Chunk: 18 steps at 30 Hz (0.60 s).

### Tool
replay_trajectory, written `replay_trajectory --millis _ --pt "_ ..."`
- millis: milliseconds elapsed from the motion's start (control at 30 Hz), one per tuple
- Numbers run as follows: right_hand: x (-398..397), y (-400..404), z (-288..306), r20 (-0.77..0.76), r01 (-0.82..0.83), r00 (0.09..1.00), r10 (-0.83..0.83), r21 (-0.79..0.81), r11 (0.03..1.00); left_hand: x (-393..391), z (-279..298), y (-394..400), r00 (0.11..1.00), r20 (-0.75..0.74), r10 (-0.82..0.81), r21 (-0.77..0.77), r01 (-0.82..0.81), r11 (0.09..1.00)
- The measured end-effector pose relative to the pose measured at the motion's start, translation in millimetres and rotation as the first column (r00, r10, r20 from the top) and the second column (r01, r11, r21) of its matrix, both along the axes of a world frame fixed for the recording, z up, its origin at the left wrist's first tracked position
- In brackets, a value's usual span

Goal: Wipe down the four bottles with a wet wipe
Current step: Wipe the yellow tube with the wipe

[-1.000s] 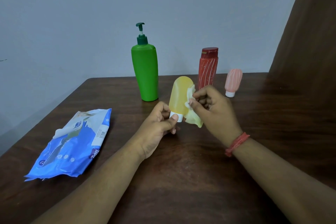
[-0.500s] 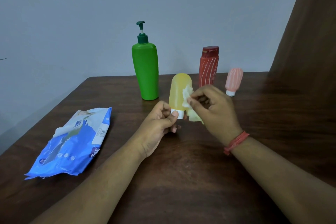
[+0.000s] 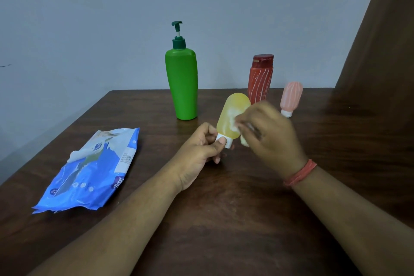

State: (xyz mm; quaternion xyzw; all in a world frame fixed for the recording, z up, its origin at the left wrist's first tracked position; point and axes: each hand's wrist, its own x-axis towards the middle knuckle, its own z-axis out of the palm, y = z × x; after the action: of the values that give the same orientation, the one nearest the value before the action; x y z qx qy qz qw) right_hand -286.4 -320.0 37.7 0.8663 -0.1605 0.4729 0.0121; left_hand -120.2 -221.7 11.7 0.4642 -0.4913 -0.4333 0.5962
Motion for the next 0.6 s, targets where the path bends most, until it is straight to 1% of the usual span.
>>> replay_trajectory --millis 33,67,100,167,233,333,433,500,533,600 --pt "1.5 2.6 -2.9 -0.099 -0.040 0.994 0.036 -0.045 0.998 0.2 0.1 -0.2 1.000 -0.027 0.016 0.006 -0.016 1.000" --pt "2.9 3.3 -4.2 -0.167 -0.065 0.985 0.051 -0.078 0.995 0.6 0.1 -0.4 0.998 -0.047 0.029 0.014 -0.028 1.000" --pt "3.6 2.2 -3.2 -0.181 -0.060 0.982 0.043 -0.089 0.994 1.1 0.0 -0.5 0.998 -0.056 0.033 0.022 -0.032 0.999" --pt "2.8 -3.8 1.9 -0.078 0.000 0.997 -0.005 -0.067 0.998 1.9 -0.9 -1.4 1.000 -0.028 0.014 0.022 -0.013 1.000" --pt "-2.5 -9.8 7.0 0.069 0.084 0.994 -0.085 0.012 0.996 2.1 -1.3 -1.9 0.998 0.059 -0.018 0.007 0.017 1.000" --pt "-8.7 -14.8 7.4 0.171 0.151 0.970 -0.173 0.138 0.979 1.2 -1.7 -1.6 0.983 0.183 -0.032 0.015 0.029 0.999" --pt "-8.1 -14.3 4.9 0.187 0.114 0.972 -0.142 0.152 0.982 1.7 -2.3 -0.6 0.978 0.210 -0.014 0.024 0.009 1.000" --pt "-5.2 -11.5 4.4 0.183 0.065 0.979 -0.093 0.152 0.986 3.1 -2.2 0.0 0.986 0.165 -0.007 0.016 0.004 1.000" --pt "-3.5 -9.6 3.2 0.158 0.033 0.986 -0.058 0.155 0.987 3.8 -2.0 0.2 0.991 0.133 0.000 0.013 -0.002 1.000" --pt "0.1 -5.4 -1.5 0.043 -0.035 0.999 0.028 0.149 0.988 3.9 -1.0 0.3 0.998 0.062 0.026 0.017 -0.027 1.000"
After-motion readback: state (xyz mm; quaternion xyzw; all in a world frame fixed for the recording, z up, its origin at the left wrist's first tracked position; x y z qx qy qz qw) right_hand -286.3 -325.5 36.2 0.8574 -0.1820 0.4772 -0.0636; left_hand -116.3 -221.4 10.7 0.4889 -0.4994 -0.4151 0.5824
